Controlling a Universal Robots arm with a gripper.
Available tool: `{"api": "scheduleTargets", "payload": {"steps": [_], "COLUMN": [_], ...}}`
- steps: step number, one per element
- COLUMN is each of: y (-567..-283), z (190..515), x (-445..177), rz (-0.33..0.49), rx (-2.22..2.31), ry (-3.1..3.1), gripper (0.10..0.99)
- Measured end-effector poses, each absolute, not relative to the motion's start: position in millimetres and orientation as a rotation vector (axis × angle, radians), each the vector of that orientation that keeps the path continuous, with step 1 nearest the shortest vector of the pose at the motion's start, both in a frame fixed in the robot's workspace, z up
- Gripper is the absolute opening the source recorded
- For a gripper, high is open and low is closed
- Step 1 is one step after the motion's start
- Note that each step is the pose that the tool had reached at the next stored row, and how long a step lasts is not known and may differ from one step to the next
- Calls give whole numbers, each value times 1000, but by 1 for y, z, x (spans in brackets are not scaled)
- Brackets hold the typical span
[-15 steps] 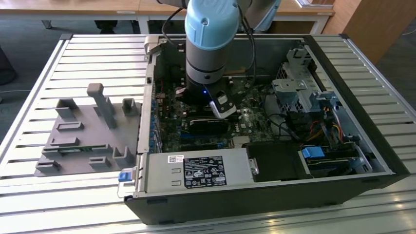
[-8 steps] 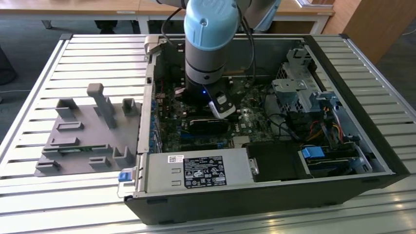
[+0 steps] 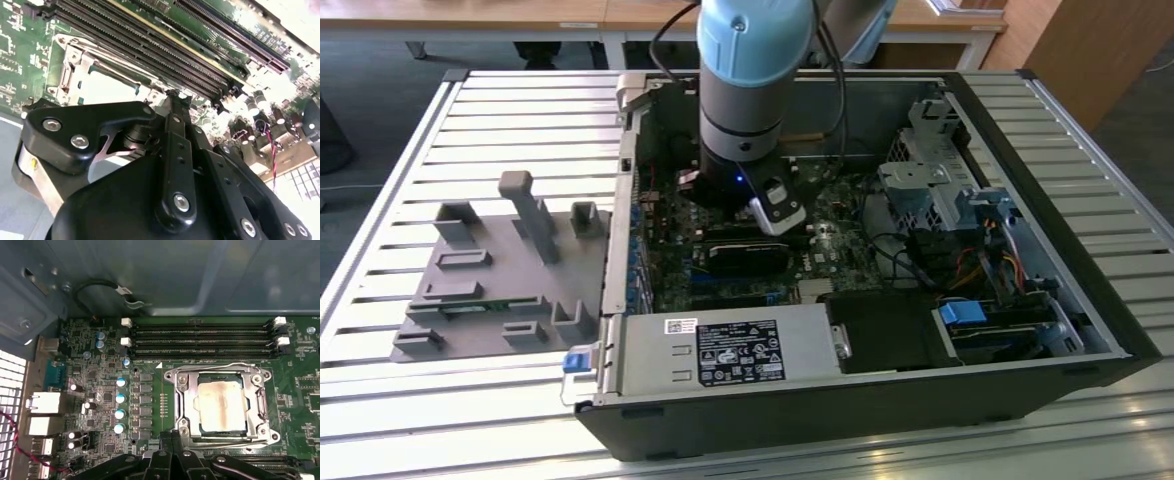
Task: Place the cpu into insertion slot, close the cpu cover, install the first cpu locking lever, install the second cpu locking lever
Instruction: 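Install the second cpu locking lever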
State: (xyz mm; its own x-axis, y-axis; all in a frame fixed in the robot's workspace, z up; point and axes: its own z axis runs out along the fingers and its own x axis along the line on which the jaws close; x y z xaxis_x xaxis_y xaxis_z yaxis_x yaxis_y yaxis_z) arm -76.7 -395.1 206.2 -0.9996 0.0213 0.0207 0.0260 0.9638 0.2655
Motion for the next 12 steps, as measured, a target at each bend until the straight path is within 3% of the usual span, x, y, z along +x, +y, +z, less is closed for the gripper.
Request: {"api": "scheduleTargets", "payload": {"steps": [12], "y": [-395], "z": [222], "x": [-77], "rz": [-419], "rx": [-39], "ry": [-3096], "gripper": [106]}}
